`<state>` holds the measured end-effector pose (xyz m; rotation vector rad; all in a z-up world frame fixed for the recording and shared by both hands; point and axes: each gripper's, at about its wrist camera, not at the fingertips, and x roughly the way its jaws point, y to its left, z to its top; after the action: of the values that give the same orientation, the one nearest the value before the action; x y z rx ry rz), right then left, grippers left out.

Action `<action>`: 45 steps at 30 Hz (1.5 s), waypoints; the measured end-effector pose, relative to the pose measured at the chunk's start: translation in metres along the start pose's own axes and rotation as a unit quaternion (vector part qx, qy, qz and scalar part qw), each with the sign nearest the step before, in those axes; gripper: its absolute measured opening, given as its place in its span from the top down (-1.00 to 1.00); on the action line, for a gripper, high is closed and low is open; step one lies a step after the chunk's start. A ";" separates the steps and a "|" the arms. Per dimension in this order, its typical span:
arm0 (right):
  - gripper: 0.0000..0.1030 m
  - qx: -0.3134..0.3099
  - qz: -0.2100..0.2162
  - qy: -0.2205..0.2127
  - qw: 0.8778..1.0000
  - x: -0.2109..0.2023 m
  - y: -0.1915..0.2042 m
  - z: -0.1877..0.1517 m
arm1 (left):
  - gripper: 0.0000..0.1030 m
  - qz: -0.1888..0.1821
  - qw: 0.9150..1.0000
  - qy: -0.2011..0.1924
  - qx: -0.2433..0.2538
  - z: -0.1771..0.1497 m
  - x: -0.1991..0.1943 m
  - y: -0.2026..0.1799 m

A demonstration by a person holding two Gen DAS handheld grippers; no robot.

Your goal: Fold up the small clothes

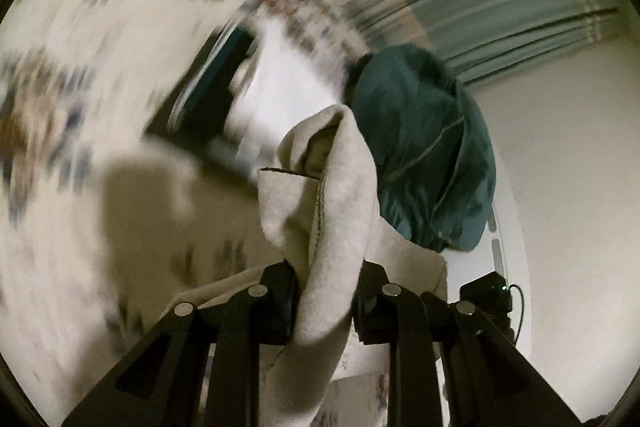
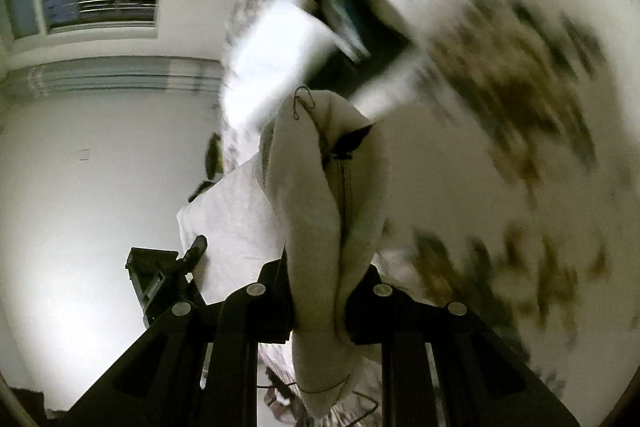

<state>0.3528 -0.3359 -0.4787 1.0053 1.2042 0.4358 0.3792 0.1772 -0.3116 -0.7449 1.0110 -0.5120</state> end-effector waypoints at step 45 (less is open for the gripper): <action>-1.00 -0.233 -0.457 -0.177 0.840 0.032 0.226 0.065 | -0.97 0.389 0.895 -0.068 0.207 0.045 0.015 -0.124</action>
<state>0.4723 -0.2201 -0.3089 0.0123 1.0265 -0.2181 0.4200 0.1003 -0.2115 0.0373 0.9348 0.0360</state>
